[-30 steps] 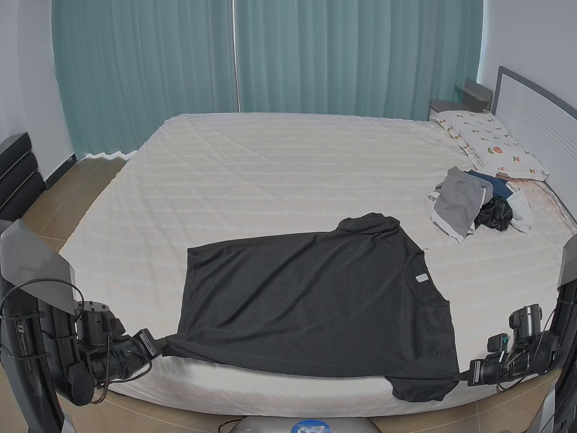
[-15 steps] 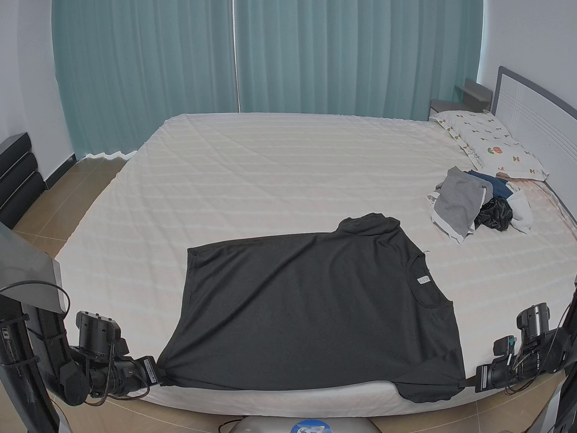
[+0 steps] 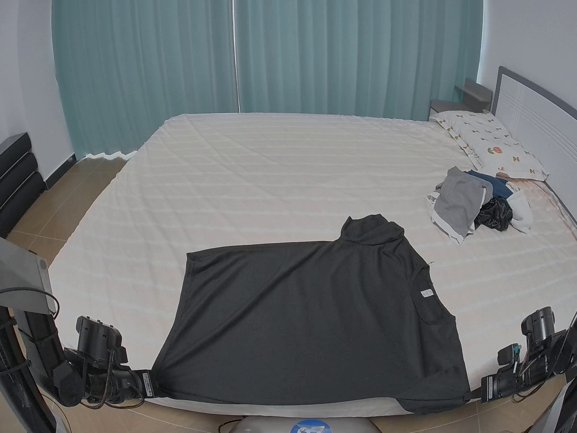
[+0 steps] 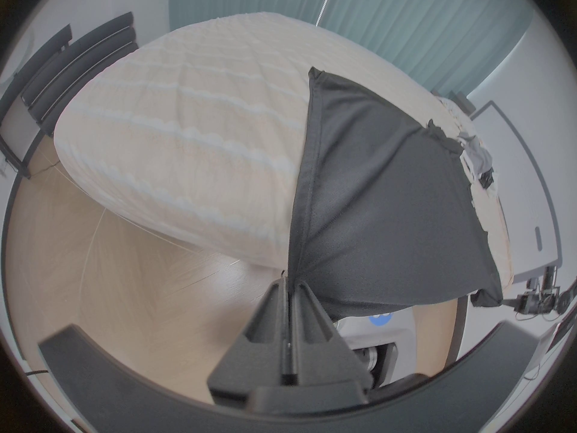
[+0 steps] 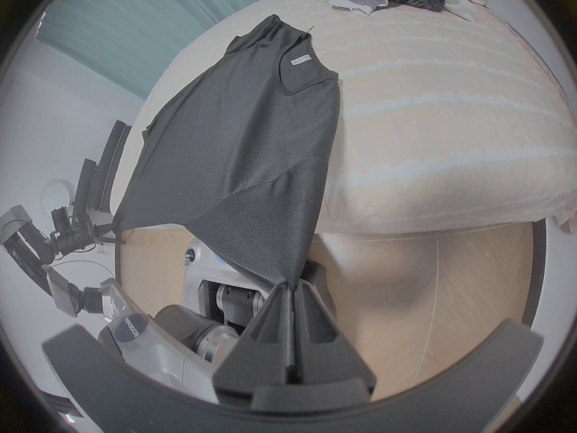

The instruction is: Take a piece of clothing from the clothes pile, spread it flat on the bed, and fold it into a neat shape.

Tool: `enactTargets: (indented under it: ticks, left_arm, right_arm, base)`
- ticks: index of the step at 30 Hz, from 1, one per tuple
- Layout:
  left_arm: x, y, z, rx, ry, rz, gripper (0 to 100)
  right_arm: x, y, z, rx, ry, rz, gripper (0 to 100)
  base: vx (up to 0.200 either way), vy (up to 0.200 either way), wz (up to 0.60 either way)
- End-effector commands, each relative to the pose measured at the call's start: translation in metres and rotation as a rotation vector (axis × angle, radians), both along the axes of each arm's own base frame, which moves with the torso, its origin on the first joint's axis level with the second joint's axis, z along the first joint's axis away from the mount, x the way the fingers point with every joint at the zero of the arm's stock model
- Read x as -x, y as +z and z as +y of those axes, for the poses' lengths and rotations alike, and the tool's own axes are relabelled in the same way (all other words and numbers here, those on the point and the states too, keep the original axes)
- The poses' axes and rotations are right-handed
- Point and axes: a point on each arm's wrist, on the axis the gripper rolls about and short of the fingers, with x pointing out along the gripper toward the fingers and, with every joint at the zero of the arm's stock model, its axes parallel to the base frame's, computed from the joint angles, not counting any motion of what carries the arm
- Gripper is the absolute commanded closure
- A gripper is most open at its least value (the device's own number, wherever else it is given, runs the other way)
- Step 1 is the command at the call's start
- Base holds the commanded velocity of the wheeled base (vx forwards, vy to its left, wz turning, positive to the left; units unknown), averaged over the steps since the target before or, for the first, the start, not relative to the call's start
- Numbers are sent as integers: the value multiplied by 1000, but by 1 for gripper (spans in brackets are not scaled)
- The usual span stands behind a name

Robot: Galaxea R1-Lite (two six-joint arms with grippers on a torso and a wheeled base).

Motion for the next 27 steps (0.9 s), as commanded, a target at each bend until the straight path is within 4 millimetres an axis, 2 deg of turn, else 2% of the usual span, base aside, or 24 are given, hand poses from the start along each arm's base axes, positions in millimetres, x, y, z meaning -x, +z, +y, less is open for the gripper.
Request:
enactTargets:
  ticks: [1,16,21,27]
  left_arm:
    - [8,4,0,-23,-33,16,100]
    - [31,14,3,-82,-138,119,100]
    - [27,19,3,-69,-125,73,100]
    - [14,34,4,-17,-55,-32,100]
  right_arm:
    - [10,5,2,8,29,3,100]
    - [25,12,4,19,42,53,100]
    - [26,18,4,14,46,-3,100]
    - [13,33,2,-35,36,-167,100]
  base:
    - [0,0,0]
    - [0,0,0]
    - [0,0,0]
    - [0,0,0]
